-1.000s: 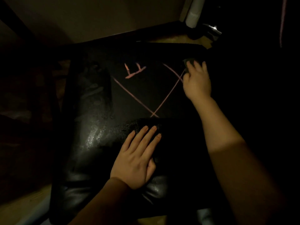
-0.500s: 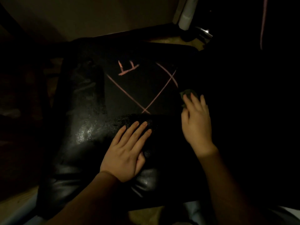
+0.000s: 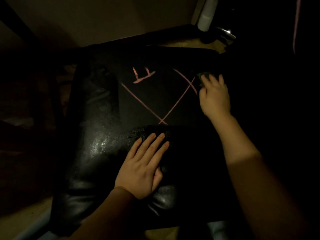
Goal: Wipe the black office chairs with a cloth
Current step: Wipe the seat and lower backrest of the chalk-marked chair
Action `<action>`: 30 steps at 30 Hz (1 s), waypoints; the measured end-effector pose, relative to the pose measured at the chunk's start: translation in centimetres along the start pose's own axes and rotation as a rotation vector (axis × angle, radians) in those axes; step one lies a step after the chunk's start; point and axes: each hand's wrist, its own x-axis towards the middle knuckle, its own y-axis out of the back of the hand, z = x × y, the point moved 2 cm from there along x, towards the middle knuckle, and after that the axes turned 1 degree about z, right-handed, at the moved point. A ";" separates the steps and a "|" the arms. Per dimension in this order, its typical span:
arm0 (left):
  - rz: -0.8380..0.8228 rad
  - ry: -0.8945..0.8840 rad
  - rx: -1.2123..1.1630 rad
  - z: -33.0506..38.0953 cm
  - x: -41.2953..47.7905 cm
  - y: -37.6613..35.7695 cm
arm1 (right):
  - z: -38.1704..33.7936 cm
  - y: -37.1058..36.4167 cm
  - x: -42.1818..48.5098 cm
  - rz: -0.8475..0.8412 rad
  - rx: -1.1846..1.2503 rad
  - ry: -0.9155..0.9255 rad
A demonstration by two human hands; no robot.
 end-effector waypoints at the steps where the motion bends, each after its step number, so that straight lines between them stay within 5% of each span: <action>1: 0.001 0.001 0.000 0.0 0.0 0.0 | -0.4 -0.2 2.0 0.005 0.010 -0.010; 7: 0.007 0.007 -0.004 0.0 0.0 -0.1 | -0.9 -0.8 5.0 0.009 0.024 -0.018; 17: -0.021 0.046 0.036 0.6 -0.1 0.6 | 4.7 1.3 -14.5 0.034 0.144 0.035; 24: -0.059 0.125 0.079 2.2 -0.1 0.6 | 3.3 2.7 -14.6 -0.020 0.214 -0.036; 30: -0.009 0.199 0.060 3.8 0.1 -0.4 | -4.6 1.7 -16.5 -0.202 0.155 0.315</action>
